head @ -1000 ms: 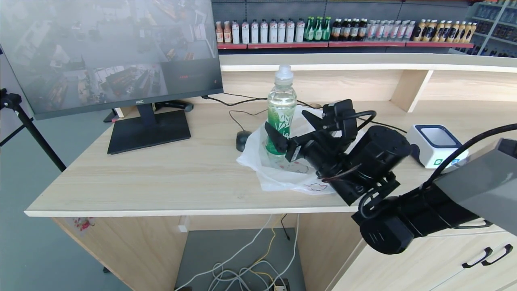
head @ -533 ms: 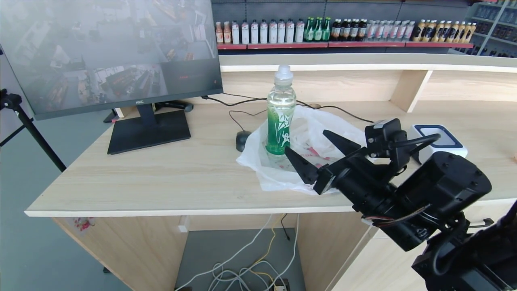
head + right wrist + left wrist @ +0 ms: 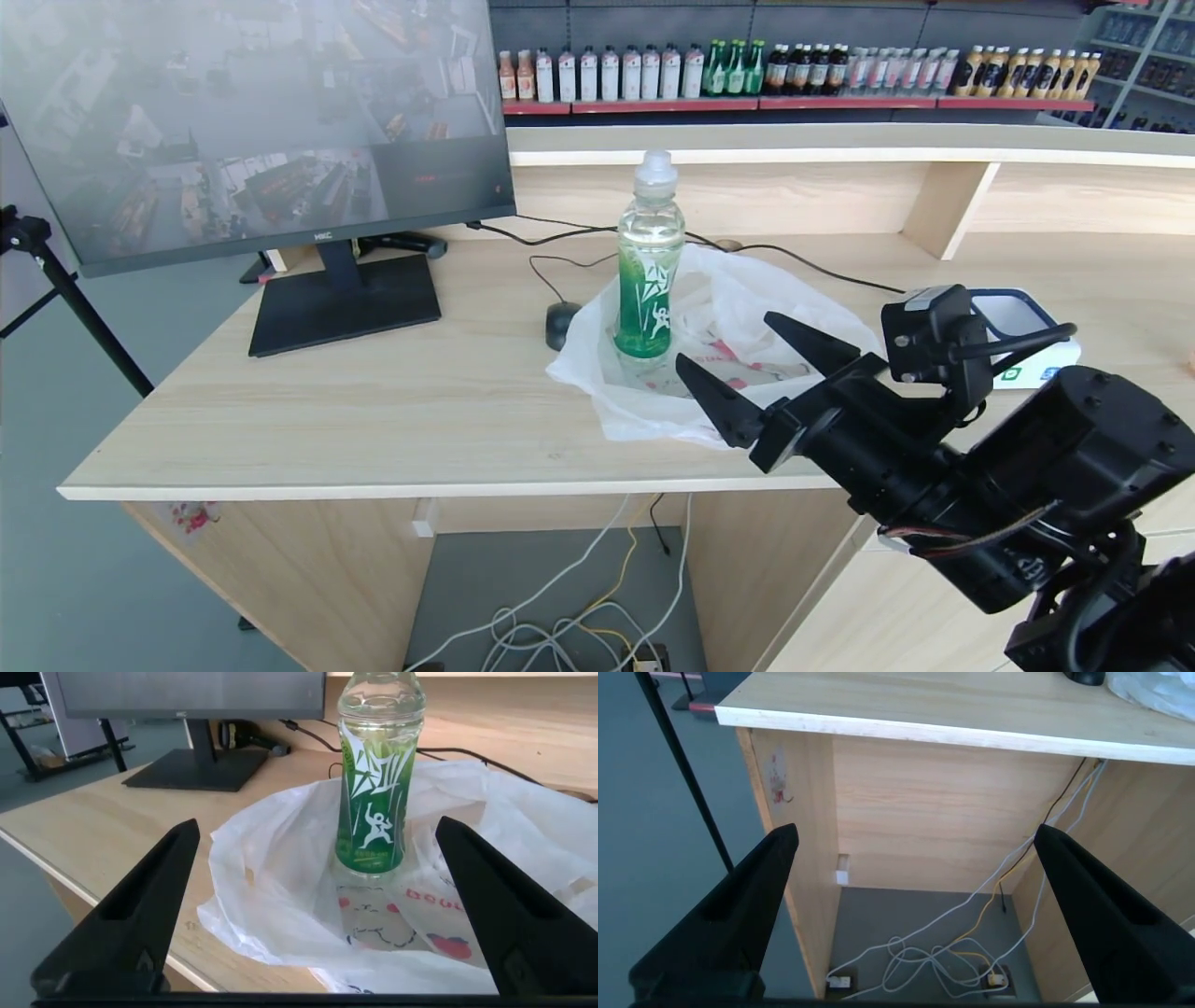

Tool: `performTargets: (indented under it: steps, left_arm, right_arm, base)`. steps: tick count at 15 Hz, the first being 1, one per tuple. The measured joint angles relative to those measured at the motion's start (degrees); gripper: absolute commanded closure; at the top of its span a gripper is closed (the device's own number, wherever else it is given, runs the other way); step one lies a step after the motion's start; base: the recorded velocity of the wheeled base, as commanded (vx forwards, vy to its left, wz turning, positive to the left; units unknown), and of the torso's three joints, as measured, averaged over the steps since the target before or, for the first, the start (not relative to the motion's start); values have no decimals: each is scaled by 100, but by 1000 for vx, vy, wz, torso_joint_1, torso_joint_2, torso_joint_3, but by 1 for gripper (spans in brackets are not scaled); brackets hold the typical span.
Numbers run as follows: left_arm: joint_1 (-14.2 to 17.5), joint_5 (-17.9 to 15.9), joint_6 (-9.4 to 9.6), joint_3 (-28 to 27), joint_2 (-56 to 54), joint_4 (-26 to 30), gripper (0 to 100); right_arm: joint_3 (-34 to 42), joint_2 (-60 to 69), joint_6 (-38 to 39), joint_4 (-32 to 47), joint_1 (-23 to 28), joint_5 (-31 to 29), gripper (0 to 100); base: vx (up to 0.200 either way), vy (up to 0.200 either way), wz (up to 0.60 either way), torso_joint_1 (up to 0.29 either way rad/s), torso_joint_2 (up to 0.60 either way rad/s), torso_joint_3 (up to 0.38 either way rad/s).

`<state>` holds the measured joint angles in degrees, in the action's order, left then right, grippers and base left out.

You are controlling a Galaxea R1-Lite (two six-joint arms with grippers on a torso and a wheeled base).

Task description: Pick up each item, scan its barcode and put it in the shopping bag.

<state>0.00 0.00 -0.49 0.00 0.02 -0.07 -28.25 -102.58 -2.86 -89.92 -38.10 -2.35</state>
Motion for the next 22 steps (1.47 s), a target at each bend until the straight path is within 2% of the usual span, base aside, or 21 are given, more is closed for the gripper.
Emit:
performTargets:
  steps: [9,14,22]
  left_arm:
    - [0,0,5,0,0,7,0]
    - [0,5,-17,0,0,7,0]
    - [0,7,-35,0,0,2,0]
  right_arm:
    - [27,104,-2,-5,-13,-2,0]
    - [-160,-50,-2,-2,-21,0,0]
    - [39,-260,20,1,0,-22,0]
  base:
    - [0,0,0,0,0,0]
    - [0,-200,0,1,3,4]
    - [0,-200,0,3,3,5]
